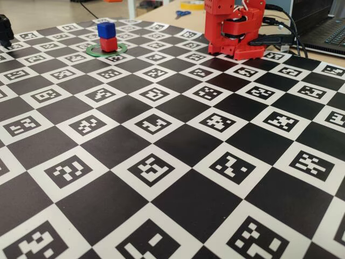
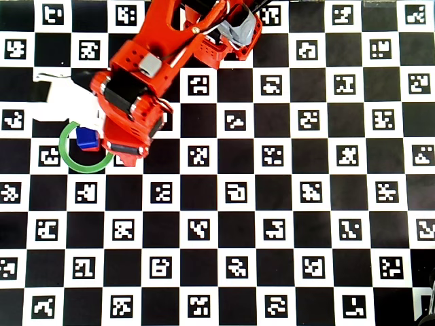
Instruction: Grab the red cube then put it in the green circle then put the blue cube on top and finally the orange cube on top
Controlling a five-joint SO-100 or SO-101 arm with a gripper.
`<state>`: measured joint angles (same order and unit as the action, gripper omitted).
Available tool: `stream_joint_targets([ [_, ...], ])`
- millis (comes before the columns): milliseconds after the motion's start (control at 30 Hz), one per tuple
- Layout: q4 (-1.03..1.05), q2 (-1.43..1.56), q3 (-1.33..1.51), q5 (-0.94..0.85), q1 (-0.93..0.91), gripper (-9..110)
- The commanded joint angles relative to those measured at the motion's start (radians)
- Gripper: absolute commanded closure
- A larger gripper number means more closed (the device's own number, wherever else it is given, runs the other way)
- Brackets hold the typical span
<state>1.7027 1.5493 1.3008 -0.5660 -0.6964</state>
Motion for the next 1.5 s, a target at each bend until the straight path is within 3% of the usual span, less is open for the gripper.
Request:
stream_joint_targets([
  [0,0.017,0.008,-0.110,-0.097,-0.058,93],
  [667,0.057,-0.196,-0.295,-0.466,-0.202,94],
  [1467,-0.048,-0.333,-0.295,-0.508,-0.249,94],
])
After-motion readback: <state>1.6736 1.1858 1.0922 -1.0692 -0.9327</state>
